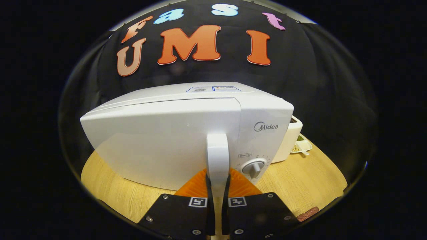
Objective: Open the microwave, put the food inside, and close the microwave door.
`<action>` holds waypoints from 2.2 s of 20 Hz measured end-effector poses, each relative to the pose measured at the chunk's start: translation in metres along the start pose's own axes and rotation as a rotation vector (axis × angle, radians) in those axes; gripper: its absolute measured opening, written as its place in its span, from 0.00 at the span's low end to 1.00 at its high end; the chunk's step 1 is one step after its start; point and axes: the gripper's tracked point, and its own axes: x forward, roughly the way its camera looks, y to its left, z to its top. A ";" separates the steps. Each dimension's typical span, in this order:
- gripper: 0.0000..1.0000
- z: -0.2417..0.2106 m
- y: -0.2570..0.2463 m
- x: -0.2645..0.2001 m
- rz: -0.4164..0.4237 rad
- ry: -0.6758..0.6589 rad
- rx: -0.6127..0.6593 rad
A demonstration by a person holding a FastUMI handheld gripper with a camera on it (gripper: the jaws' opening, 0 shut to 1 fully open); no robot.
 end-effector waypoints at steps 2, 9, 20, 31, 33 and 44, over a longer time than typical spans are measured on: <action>0.08 -0.009 0.003 -0.028 -0.017 -0.038 -0.031; 0.08 -0.044 0.021 -0.085 0.018 -0.062 -0.067; 0.09 -0.089 0.085 -0.169 0.143 -0.015 -0.098; 0.09 -0.131 0.201 -0.281 0.507 0.087 -0.359; 0.09 -0.128 0.204 -0.300 0.549 0.094 -0.394; 0.15 -0.065 0.117 -0.287 0.464 0.079 -0.317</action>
